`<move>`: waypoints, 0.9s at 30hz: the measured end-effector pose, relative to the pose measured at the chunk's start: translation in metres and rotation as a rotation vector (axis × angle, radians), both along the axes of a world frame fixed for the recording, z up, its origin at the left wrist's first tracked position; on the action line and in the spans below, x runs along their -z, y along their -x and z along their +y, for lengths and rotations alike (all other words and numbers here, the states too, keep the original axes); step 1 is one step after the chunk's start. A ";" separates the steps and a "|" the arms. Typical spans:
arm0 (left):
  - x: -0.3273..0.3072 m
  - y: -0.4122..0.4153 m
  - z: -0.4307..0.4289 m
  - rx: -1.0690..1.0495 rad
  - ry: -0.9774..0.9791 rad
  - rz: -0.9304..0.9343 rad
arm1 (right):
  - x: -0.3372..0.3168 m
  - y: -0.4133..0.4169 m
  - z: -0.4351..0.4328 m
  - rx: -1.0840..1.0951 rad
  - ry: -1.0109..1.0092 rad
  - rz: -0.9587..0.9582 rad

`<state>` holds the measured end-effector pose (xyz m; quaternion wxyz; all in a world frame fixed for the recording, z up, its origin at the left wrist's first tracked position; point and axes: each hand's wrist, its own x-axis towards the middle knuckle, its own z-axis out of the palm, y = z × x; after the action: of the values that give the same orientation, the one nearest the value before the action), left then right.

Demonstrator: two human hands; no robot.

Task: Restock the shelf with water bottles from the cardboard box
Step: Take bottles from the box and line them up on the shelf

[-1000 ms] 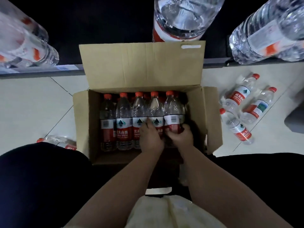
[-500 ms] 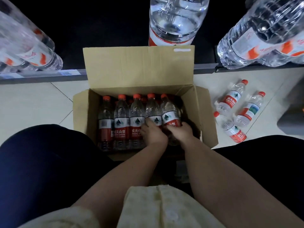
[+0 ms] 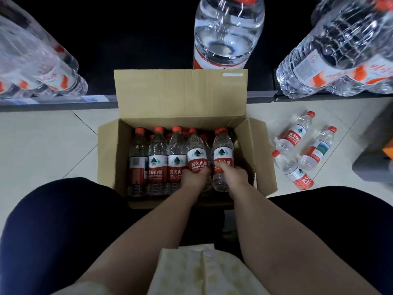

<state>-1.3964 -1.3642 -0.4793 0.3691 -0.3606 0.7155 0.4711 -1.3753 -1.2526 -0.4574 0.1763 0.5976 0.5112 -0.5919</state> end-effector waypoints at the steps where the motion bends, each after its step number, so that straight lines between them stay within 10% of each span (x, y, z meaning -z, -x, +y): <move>1: -0.006 0.004 -0.001 -0.021 -0.019 0.008 | -0.004 0.002 0.001 -0.014 0.003 -0.003; 13: -0.094 0.004 -0.027 -0.182 -0.199 -0.043 | -0.070 -0.003 -0.007 -0.069 0.127 0.154; 27: -0.246 0.050 -0.046 -0.024 -0.503 0.501 | -0.222 0.038 -0.006 -0.175 -0.026 0.659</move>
<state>-1.4465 -1.4099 -0.2333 0.2537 -0.1398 0.6411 0.7107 -1.4136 -1.2584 -0.2349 0.0443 0.3303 0.5975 -0.7294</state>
